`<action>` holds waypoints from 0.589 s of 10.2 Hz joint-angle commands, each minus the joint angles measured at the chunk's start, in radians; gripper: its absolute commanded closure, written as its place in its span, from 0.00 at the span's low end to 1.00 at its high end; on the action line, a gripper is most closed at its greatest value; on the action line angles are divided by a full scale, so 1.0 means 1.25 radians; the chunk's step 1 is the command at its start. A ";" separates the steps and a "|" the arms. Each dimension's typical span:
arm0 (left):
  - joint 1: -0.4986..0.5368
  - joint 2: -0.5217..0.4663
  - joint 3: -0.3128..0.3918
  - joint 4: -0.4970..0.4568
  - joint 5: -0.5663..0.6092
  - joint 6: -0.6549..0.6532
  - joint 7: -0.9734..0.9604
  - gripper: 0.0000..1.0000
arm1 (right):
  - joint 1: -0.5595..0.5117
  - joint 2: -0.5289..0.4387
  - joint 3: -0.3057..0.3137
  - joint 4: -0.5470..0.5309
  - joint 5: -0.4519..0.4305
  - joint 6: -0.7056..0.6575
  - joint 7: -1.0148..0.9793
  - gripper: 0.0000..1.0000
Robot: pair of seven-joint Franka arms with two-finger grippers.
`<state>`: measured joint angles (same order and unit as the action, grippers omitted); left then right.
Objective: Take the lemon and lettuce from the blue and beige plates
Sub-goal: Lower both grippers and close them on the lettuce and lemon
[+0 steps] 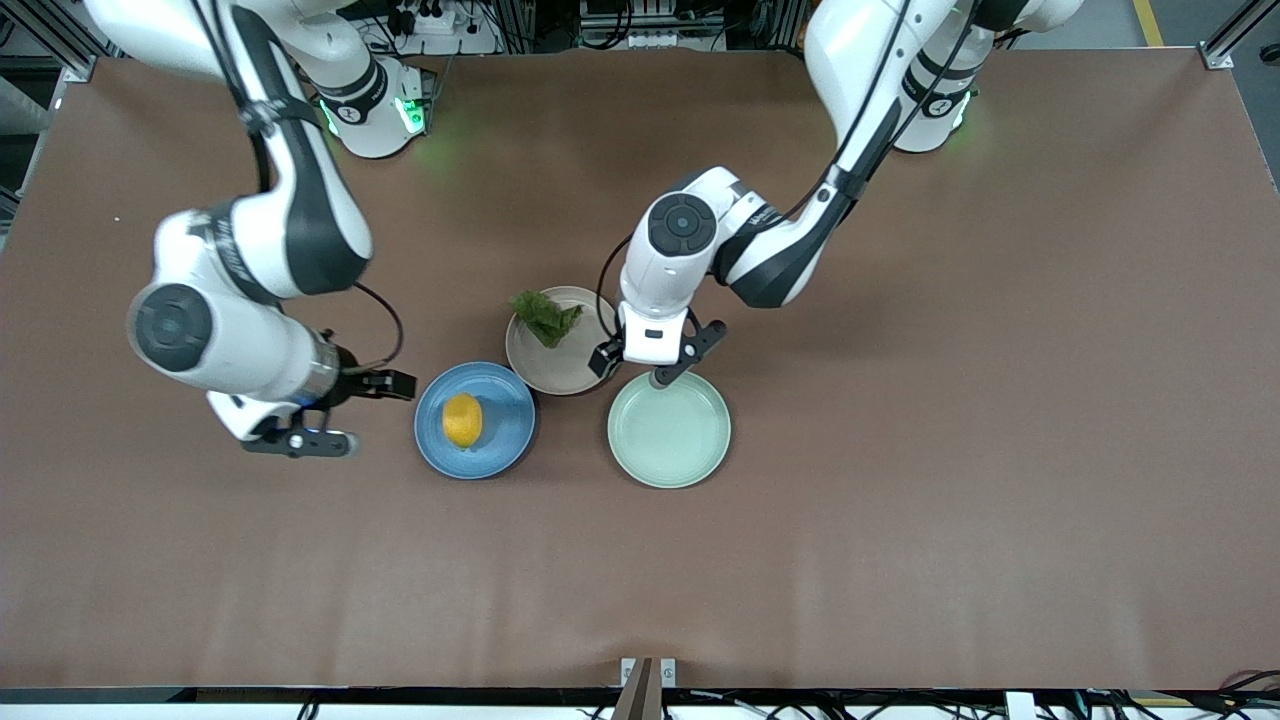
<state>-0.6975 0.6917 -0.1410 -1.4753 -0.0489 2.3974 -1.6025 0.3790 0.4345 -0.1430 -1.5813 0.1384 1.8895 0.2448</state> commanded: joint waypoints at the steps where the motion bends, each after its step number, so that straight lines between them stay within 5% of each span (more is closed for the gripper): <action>1: -0.031 0.037 0.008 0.022 -0.012 0.089 -0.114 0.00 | 0.026 0.032 -0.006 0.002 0.007 0.037 0.004 0.00; 6: -0.043 0.042 0.007 0.033 -0.014 0.102 -0.282 0.00 | 0.049 0.072 -0.006 -0.094 0.007 0.217 -0.017 0.00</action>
<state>-0.7414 0.7371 -0.1406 -1.4612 -0.0493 2.5189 -1.8550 0.4333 0.5331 -0.1427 -1.6296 0.1384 2.0862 0.2425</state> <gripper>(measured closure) 0.000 0.000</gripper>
